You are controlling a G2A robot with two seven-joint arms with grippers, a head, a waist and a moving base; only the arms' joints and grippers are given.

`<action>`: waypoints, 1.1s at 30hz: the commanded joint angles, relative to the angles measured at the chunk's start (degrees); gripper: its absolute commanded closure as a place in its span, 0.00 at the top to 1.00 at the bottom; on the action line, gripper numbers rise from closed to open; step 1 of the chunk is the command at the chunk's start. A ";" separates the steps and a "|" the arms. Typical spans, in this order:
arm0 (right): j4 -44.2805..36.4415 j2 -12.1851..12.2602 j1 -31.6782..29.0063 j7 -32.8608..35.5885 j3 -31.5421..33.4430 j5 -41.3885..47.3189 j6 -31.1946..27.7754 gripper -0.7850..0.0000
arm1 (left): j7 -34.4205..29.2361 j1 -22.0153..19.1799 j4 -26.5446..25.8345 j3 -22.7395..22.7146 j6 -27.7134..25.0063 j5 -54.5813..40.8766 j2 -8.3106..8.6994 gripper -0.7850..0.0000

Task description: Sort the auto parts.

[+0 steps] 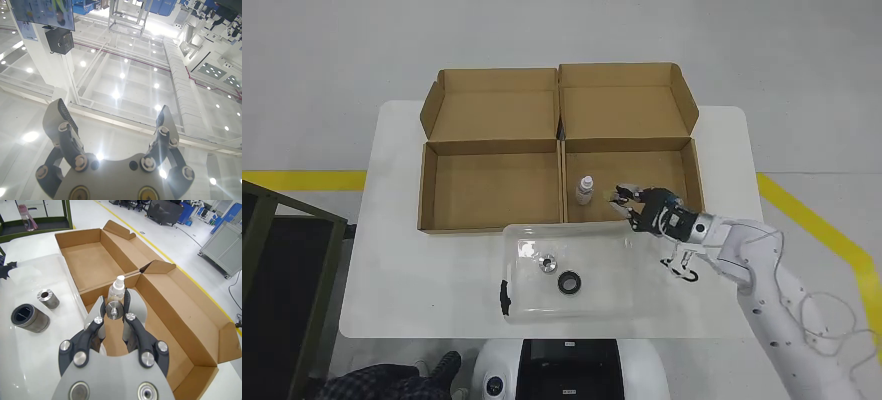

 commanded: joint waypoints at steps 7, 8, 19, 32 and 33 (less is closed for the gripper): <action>7.15 -0.65 7.37 4.63 -4.64 -3.53 -1.99 0.00 | 0.00 0.00 0.00 0.00 0.00 0.00 0.00 1.00; 7.67 -0.71 7.93 5.29 -5.11 -4.27 -1.98 0.00 | 0.00 0.00 0.00 0.00 0.00 0.00 0.00 1.00; 13.28 -1.79 13.72 9.32 -10.12 -5.87 -2.31 0.00 | 0.00 0.00 0.00 0.00 0.00 0.00 0.00 1.00; 18.62 -2.86 19.76 11.75 -13.38 -5.81 -3.54 0.01 | 0.00 0.00 0.00 0.00 0.00 0.00 0.00 1.00; 19.37 -2.99 20.30 11.97 -13.81 -5.75 -3.78 0.00 | 0.00 0.00 0.00 0.00 0.00 0.00 0.00 1.00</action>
